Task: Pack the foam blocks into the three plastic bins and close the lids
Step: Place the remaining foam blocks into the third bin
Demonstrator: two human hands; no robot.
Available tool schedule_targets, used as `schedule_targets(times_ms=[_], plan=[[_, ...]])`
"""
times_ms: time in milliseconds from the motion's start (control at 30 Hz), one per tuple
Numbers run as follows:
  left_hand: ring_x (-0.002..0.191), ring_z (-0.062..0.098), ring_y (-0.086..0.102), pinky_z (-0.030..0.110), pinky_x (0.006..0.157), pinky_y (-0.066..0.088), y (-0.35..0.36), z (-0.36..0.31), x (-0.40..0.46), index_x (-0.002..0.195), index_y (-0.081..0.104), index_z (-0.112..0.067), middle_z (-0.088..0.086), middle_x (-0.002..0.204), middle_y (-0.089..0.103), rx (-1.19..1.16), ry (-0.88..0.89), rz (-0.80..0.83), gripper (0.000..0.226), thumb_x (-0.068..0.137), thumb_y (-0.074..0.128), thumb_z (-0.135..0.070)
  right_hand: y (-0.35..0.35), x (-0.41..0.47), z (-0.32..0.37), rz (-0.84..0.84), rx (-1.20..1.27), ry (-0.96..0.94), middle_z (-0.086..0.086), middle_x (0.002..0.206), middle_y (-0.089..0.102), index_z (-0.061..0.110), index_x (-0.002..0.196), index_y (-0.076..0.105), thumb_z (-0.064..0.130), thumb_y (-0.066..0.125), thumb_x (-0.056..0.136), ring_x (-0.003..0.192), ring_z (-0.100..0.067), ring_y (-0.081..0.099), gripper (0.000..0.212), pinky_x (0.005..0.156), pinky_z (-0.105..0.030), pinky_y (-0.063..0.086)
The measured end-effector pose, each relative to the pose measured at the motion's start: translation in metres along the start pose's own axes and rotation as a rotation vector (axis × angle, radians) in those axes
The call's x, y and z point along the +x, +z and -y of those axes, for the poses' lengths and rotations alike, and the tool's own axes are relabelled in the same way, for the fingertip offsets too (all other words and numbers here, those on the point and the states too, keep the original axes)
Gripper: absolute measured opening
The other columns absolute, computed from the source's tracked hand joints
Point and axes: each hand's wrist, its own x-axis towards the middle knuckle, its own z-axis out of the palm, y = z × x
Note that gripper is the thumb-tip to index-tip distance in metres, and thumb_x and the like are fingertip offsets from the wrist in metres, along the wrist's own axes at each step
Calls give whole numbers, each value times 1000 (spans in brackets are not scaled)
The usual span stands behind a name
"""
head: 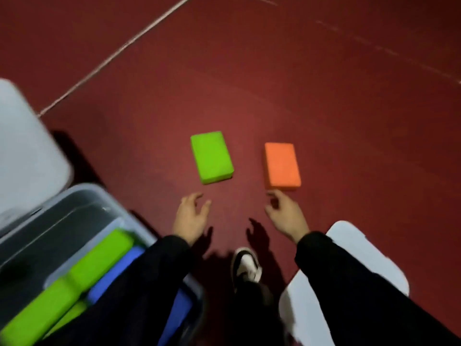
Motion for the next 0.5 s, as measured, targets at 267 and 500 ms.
schedule_targets(times_ms=[267, 500], plan=[[119, 29, 59, 38, 101, 47, 48, -10, 153, 140, 53, -8, 17, 137, 53, 69, -189, 109, 47, 98, 58, -29, 8, 164, -66, -39, 139, 357, -9, 122, 69, 22, 138, 59, 26, 60, 95, 113, -31, 65, 42, 93, -32, 48], [121, 36, 53, 39, 107, 41, 88, 23, 248, 141, 52, -8, 21, 130, 54, 189, -265, 97, 54, 95, 63, -33, 34, 273, -124, -151, 193, 455, -17, 155, 40, 16, 154, 37, 42, 72, 86, 140, -33, 43, 81, 118, -41, 36]])
